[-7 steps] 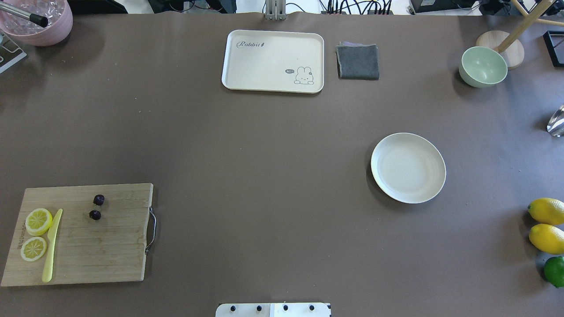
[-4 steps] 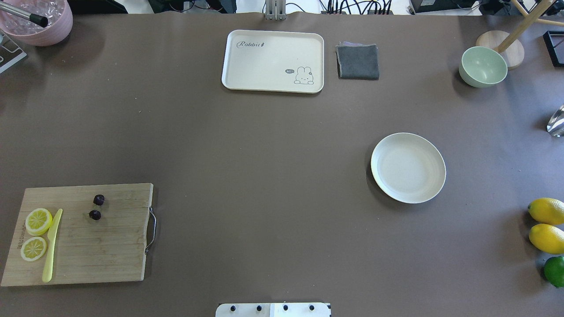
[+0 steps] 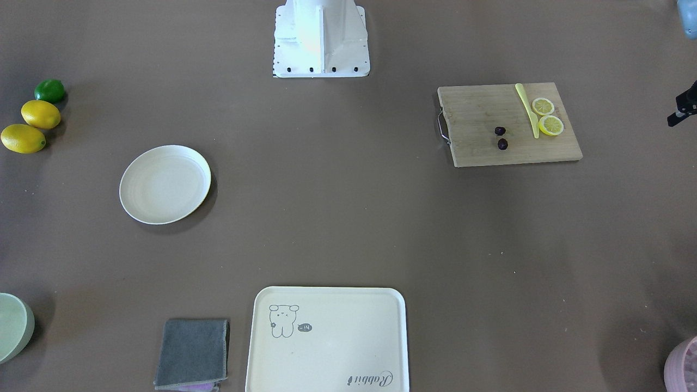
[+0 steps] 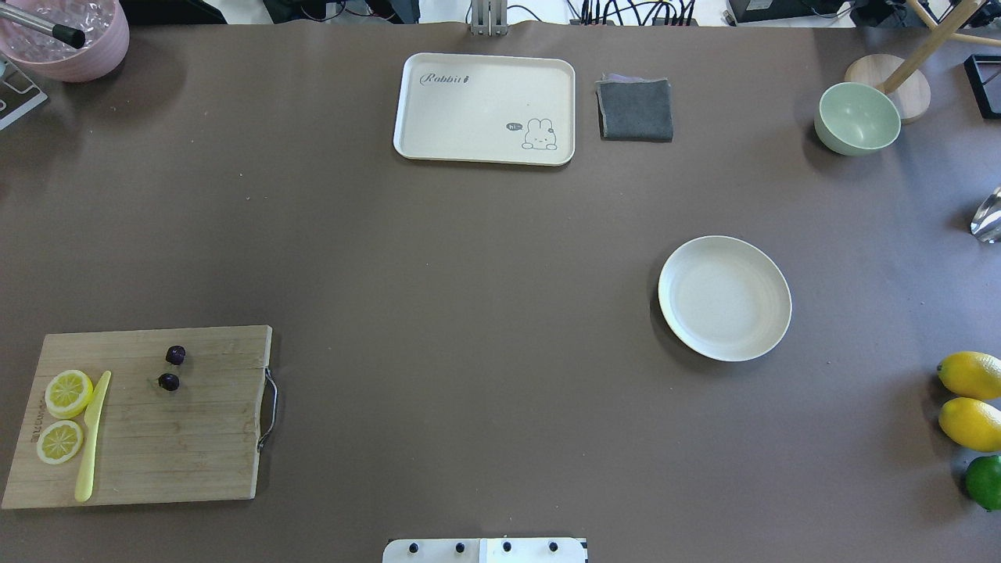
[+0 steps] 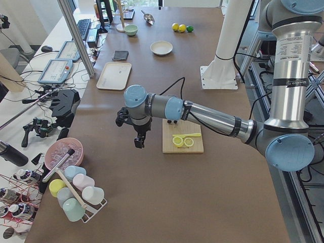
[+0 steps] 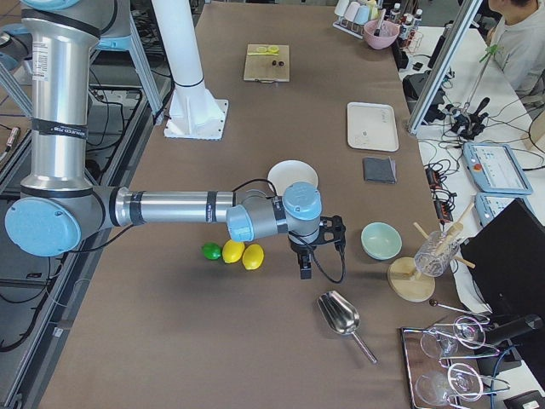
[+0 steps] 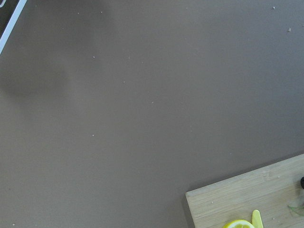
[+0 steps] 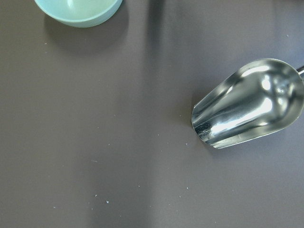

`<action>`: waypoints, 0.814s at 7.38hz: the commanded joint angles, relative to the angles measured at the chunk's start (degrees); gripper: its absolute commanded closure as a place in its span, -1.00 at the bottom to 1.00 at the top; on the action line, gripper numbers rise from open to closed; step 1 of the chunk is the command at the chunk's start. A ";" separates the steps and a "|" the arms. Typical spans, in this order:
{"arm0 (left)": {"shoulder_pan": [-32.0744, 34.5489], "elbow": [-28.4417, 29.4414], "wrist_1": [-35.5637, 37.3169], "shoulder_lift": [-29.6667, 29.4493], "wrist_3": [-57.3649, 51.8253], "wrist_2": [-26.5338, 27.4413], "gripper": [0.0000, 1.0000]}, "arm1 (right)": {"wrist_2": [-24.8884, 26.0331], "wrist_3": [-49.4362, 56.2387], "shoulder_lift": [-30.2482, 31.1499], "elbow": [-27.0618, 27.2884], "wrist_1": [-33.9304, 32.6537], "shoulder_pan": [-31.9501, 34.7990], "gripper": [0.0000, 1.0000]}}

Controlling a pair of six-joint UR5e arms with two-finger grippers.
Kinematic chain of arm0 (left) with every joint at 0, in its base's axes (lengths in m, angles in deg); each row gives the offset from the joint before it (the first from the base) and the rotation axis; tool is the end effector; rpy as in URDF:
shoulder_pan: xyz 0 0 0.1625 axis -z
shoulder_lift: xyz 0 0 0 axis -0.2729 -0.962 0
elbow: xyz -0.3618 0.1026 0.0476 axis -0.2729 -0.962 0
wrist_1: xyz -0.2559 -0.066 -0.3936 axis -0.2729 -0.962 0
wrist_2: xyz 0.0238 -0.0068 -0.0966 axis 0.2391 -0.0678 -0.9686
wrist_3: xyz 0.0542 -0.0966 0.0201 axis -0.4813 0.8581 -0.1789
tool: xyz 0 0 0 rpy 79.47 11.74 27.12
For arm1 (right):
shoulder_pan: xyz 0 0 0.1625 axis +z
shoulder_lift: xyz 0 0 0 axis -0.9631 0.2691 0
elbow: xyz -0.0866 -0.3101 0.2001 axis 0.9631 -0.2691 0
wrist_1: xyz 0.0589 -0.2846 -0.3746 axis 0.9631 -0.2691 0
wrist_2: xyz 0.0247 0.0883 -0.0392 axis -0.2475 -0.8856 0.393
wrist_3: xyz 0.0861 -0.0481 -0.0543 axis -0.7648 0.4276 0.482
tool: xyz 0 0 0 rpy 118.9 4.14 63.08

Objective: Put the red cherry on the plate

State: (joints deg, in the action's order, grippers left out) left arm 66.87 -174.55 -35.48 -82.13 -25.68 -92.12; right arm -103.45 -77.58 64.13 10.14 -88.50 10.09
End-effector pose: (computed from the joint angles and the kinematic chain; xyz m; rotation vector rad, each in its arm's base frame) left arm 0.0194 -0.5421 0.4711 0.1009 0.8448 0.2363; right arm 0.0023 -0.5344 0.5804 0.1334 -0.8062 -0.0330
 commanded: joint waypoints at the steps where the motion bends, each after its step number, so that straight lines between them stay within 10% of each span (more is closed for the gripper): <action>1: 0.17 -1.09 -0.14 -0.04 0.05 0.00 -0.96 | -0.11 0.18 -0.37 0.14 -1.34 1.21 -1.00; 6: -0.09 -0.66 -2.95 1.10 0.04 0.35 -0.96 | -0.47 1.23 0.93 0.93 -3.54 2.71 -1.00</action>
State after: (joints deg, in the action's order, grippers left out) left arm 66.79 -175.10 -38.10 -81.29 -25.80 -91.73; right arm -103.80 -76.45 64.23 10.82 -92.18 12.71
